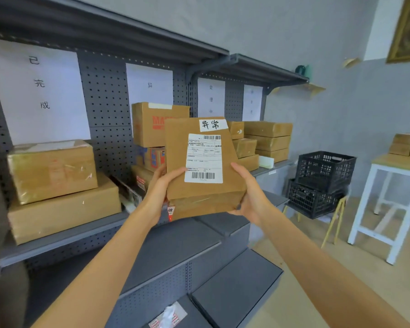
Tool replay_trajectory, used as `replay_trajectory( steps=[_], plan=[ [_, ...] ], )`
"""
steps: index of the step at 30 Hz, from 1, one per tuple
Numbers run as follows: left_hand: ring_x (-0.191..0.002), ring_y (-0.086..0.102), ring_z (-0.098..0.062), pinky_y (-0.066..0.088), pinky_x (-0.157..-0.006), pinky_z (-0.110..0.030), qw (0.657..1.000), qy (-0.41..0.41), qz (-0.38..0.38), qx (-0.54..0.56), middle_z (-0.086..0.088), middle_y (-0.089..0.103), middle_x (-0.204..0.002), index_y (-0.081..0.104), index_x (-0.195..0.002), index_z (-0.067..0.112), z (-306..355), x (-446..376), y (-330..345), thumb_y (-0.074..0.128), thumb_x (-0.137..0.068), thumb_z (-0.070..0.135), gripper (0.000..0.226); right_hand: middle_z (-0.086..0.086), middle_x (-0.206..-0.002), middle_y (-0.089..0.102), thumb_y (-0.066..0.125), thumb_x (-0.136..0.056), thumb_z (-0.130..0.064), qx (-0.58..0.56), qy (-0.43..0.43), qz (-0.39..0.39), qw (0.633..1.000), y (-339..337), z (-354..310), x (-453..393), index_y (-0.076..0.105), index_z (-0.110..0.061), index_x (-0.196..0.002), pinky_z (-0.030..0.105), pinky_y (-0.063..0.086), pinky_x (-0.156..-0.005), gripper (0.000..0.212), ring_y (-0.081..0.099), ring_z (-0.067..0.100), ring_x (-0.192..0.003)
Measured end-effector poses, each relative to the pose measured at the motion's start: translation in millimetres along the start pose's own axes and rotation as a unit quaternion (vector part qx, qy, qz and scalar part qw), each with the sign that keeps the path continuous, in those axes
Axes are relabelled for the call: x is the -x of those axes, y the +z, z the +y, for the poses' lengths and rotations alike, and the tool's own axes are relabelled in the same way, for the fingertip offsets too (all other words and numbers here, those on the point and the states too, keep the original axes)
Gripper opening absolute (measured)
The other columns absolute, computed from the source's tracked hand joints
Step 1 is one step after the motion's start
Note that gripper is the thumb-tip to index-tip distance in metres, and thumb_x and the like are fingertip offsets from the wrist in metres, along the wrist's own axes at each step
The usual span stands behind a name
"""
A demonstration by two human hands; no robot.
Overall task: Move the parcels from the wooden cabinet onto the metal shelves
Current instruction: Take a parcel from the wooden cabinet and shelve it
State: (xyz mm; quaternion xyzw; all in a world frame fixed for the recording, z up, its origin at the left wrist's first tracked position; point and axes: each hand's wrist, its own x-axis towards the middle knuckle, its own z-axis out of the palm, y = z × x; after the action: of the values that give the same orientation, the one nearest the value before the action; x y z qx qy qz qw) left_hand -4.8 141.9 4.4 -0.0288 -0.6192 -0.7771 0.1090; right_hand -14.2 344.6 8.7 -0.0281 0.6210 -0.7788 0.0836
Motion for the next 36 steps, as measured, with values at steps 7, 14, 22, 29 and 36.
replay_trajectory(
  steps=[7,14,22,29,36],
  plan=[
    [-0.105,0.063,-0.017,0.05,-0.078,-0.033,0.998,0.009,0.032,-0.047,0.001,0.066,-0.119,0.047,-0.134,0.026,-2,-80,34,0.064,-0.085,0.041,0.055,-0.003,-0.119,0.067,0.06,-0.073,-0.07,-0.018,0.0,-0.03,0.999,-33,-25,-94,0.058,-0.037,-0.123,0.037,0.047,-0.078,0.059,0.06,0.022,-0.11],
    [-0.067,0.067,-0.003,0.051,-0.06,-0.018,0.989,0.064,0.107,-0.083,0.009,0.073,-0.092,0.063,-0.118,0.023,11,-140,65,0.052,-0.092,0.041,0.033,0.003,-0.117,0.068,0.058,-0.08,-0.065,-0.056,-0.025,-0.133,0.989,-45,-62,-194,0.059,-0.029,-0.124,0.041,0.054,-0.086,0.056,0.063,0.022,-0.108],
    [-0.067,0.068,-0.004,0.049,-0.052,-0.017,0.963,0.111,0.213,-0.123,0.014,0.072,-0.074,0.065,-0.092,0.029,50,-197,92,0.049,-0.093,0.044,0.022,-0.001,-0.1,0.067,0.05,-0.09,-0.058,-0.066,-0.043,-0.237,0.968,-35,-118,-275,0.062,-0.03,-0.107,0.039,0.053,-0.083,0.035,0.063,0.017,-0.095],
    [-0.07,0.068,-0.009,0.052,-0.062,-0.025,0.936,0.164,0.269,-0.158,0.007,0.068,-0.085,0.063,-0.096,0.026,94,-245,98,0.043,-0.095,0.048,0.03,0.002,-0.104,0.071,0.033,-0.089,-0.07,-0.1,-0.066,-0.3,0.947,4,-156,-337,0.067,-0.03,-0.097,0.047,0.046,-0.099,0.053,0.063,0.021,-0.105],
    [-0.05,0.064,-0.003,0.05,-0.051,-0.019,0.932,0.201,0.262,-0.148,0.014,0.069,-0.061,0.063,-0.09,0.026,120,-291,76,0.04,-0.096,0.051,0.034,-0.001,-0.12,0.067,0.034,-0.081,-0.08,-0.058,-0.14,-0.302,0.941,42,-182,-387,0.062,-0.035,-0.12,0.047,0.043,-0.104,0.066,0.06,0.019,-0.113]
  ],
)
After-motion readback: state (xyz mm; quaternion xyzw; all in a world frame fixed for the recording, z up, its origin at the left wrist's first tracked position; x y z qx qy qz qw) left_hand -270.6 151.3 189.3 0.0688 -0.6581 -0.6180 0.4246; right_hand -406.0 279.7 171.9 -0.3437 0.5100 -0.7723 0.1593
